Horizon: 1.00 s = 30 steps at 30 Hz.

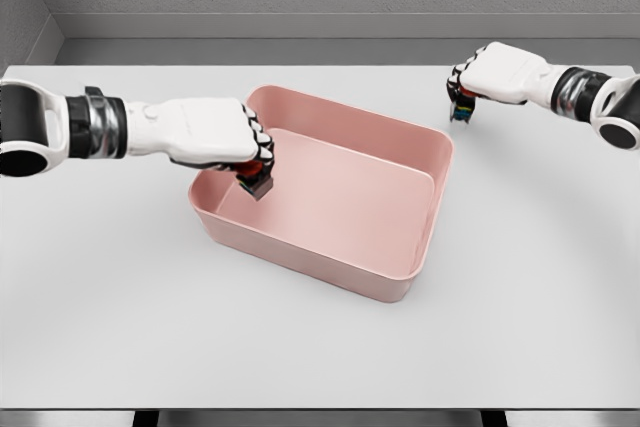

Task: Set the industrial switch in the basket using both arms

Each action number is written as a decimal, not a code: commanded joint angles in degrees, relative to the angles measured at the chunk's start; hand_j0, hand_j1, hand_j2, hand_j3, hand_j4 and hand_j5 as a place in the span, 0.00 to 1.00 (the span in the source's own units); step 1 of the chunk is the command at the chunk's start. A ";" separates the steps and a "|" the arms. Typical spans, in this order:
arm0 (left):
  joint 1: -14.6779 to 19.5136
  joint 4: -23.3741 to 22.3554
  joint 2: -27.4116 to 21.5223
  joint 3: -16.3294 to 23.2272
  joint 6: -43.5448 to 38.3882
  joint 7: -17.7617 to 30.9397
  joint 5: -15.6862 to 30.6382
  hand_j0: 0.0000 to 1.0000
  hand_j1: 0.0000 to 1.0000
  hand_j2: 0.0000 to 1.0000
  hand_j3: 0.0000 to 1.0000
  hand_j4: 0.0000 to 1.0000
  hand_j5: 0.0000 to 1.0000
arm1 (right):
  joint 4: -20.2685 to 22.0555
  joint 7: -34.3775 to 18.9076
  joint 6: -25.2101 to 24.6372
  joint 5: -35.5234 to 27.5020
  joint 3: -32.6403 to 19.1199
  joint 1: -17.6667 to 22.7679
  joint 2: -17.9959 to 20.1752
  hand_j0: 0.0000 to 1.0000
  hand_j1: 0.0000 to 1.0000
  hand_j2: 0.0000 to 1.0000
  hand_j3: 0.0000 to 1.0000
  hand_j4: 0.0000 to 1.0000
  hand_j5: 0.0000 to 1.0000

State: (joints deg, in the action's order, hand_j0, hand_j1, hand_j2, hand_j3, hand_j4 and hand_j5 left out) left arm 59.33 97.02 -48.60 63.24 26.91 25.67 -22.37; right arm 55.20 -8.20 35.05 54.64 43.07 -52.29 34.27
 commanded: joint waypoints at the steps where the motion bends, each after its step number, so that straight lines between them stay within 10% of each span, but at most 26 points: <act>1: 0.00 -0.17 0.62 0.65 -0.11 0.00 -0.48 0.51 0.51 0.51 0.51 0.51 0.51 | 0.96 0.20 -0.05 -0.42 -0.36 0.00 0.09 0.47 0.47 0.47 0.47 0.47 0.47; 9: -0.26 -0.26 1.32 1.79 -0.11 0.00 -0.57 0.59 0.59 0.59 0.59 0.59 0.59 | 4.83 0.29 -0.05 -2.26 -0.36 0.09 2.29 0.47 0.47 0.47 0.47 0.47 0.47; 14: -0.26 -0.26 1.32 1.79 -0.19 -0.09 -0.48 0.96 0.96 0.96 0.96 0.96 0.96 | 6.06 0.29 -0.05 -2.26 -1.85 0.18 2.99 0.47 0.47 0.47 0.47 0.47 0.47; 25: 1.84 -0.08 0.71 1.44 0.16 -0.53 0.31 1.00 1.00 1.00 1.00 1.00 1.00 | 12.65 0.29 -0.05 -4.72 -1.94 0.97 4.23 0.47 0.47 0.47 0.47 0.47 0.47; 30: 6.68 -0.78 -11.95 0.92 8.09 -4.40 21.56 1.00 1.00 1.00 1.00 1.00 1.00 | 15.47 0.37 -0.05 -4.90 -1.94 1.41 4.23 0.47 0.47 0.47 0.47 0.47 0.47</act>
State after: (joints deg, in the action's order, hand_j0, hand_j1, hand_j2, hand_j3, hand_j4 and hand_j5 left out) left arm 65.66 96.49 -55.56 64.40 31.52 22.99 -8.57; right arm 69.51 -7.90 35.05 50.21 41.20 -50.80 38.45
